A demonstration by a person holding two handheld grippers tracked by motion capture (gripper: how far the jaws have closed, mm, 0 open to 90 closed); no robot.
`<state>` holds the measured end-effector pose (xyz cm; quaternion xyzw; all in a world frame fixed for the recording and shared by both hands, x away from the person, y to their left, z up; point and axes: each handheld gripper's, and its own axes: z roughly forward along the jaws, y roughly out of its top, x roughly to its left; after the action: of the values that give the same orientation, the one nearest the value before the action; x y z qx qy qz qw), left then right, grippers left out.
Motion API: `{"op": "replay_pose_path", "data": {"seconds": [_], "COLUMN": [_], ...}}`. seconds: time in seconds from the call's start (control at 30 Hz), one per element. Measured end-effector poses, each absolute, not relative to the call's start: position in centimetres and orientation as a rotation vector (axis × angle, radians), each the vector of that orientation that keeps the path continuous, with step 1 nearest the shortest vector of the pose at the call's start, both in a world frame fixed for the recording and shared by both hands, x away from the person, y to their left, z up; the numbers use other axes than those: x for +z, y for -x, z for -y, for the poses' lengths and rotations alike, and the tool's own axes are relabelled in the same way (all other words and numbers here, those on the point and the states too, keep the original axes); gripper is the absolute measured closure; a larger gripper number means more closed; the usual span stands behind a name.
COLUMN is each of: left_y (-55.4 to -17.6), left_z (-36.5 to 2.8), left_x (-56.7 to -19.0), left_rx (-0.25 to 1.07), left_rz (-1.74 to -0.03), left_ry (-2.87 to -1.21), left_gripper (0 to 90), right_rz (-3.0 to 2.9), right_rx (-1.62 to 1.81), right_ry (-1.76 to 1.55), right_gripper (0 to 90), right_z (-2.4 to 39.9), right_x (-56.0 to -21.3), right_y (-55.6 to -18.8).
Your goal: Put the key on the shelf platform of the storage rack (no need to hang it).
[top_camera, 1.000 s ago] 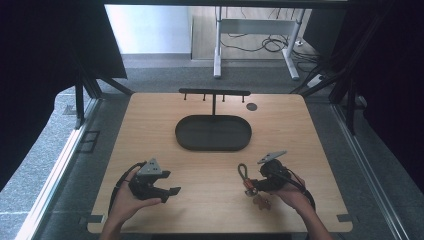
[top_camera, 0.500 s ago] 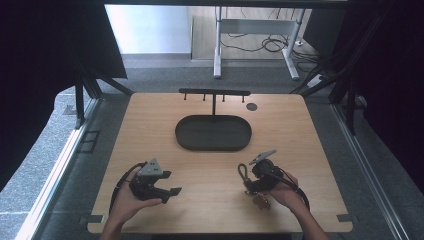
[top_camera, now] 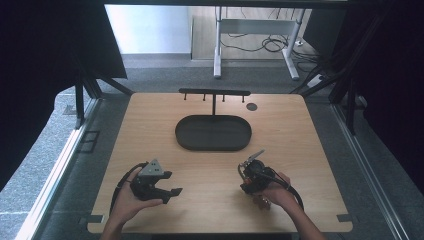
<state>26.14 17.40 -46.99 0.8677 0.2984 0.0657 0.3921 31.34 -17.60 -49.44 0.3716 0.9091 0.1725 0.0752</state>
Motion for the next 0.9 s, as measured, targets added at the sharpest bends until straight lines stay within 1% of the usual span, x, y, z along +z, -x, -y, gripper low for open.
{"op": "replay_pose_path", "data": {"seconds": [0.73, 0.83, 0.9], "left_y": [-26.19, -26.17, -26.17], "left_z": [-17.29, -17.19, -17.16], "left_x": [-47.08, -47.11, -47.11], "left_rx": [0.163, 0.163, 0.161], "left_rz": [-0.753, -0.752, -0.750], "left_ry": [-2.207, -2.209, -2.210], "left_gripper": [30.2, 30.1, 30.1], "right_rz": [-2.727, -2.745, -2.753], "right_rx": [0.410, 0.397, 0.387], "right_ry": [-1.128, -1.130, -1.141], "right_gripper": [60.7, 64.5, 65.2], "right_z": [17.28, 17.13, 17.03], "right_x": [-50.31, -50.25, -50.21], "right_y": [-31.92, -32.05, -32.11]}}
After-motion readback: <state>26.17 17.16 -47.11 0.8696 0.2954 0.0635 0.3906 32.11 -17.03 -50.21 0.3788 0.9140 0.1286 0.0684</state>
